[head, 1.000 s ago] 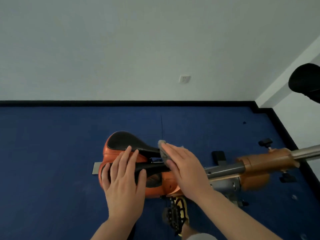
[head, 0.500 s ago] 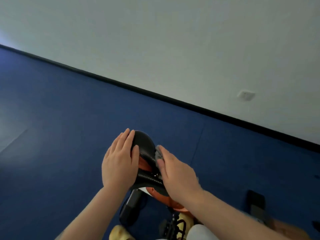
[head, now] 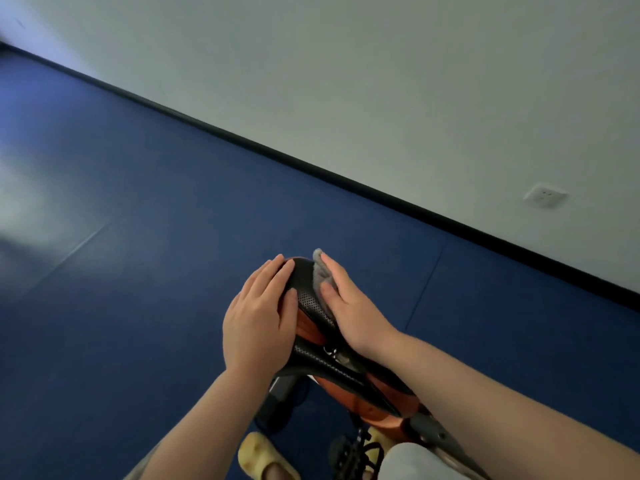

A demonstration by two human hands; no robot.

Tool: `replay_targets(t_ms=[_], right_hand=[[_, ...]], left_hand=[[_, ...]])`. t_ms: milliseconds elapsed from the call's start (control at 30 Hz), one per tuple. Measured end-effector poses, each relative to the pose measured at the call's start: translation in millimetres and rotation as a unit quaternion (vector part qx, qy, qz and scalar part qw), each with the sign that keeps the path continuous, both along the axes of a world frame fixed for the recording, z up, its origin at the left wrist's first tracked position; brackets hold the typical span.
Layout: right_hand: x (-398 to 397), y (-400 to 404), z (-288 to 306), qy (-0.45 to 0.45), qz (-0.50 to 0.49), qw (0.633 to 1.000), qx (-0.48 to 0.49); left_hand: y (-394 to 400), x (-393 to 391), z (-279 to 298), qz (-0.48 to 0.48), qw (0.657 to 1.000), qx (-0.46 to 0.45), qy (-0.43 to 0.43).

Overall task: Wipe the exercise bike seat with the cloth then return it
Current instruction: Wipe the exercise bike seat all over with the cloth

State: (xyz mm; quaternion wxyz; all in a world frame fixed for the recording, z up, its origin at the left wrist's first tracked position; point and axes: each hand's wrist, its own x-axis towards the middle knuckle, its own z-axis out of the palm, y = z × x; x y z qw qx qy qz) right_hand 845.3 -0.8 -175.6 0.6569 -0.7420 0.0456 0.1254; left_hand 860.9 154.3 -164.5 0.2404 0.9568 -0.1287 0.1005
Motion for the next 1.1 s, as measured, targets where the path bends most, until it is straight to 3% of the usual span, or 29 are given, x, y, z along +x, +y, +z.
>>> replay_targets(t_ms=[133,400,600,667,800,867,1100], right_hand=[[-35,-16,-9,0.015,0.059,0.998,-0.031],[33,4,15,0.02,0.018,0.999,-0.039],[-37,-16,-3,0.031,0.022,0.995,-0.09],[-25,-13,-3,0.046,0.0,0.99,-0.136],[20,18,13,0.022,-0.054,0.99,-0.125],[26,22,16,0.014,-0.051,0.983,-0.176],[-68,-8,9,0.105,-0.091,0.951,-0.276]], left_hand=[[-1,1,-1,0.0,1.0,0.005,-0.006],[-1,1,-2,0.0,1.0,0.01,-0.002],[1,-2,-2,-0.035,0.999,-0.001,-0.021],[2,-2,-1,-0.042,0.999,-0.021,-0.019],[4,1,1,-0.062,0.997,-0.038,-0.004],[5,3,3,-0.081,0.996,-0.038,0.012],[26,23,5,-0.224,0.964,0.142,-0.004]])
